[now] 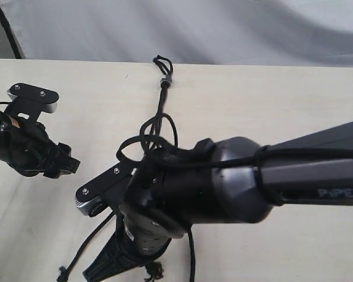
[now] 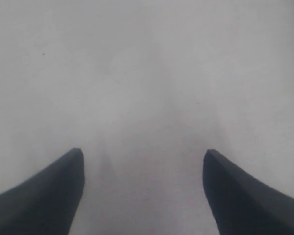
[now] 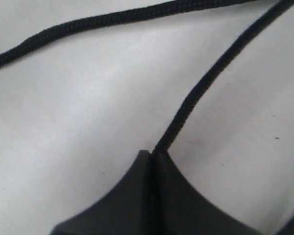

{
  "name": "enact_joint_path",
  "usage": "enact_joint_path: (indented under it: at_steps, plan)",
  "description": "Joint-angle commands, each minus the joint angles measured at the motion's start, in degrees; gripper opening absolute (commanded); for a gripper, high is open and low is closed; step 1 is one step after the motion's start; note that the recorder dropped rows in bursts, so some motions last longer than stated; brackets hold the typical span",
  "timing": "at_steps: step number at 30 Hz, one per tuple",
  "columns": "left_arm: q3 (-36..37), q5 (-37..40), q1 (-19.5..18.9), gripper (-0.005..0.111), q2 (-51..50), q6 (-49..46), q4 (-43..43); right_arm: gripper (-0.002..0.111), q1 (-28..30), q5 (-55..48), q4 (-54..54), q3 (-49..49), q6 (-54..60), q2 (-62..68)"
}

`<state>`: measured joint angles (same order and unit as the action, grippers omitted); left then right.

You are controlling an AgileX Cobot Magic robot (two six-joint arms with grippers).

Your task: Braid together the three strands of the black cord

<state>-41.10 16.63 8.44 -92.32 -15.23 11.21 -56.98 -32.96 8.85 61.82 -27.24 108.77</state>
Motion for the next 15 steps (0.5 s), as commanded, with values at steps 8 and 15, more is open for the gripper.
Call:
enact_joint_path:
  at_steps: [8,15]
  plan:
    - [0.08,-0.02,-0.29,0.065,0.30,0.32,0.16,0.000,13.04,-5.14,16.33,0.10,0.90,-8.22]
    - [0.08,-0.25,-0.29,0.065,0.30,0.32,0.16,0.000,17.55,-2.05,16.12,0.10,0.90,-1.35]
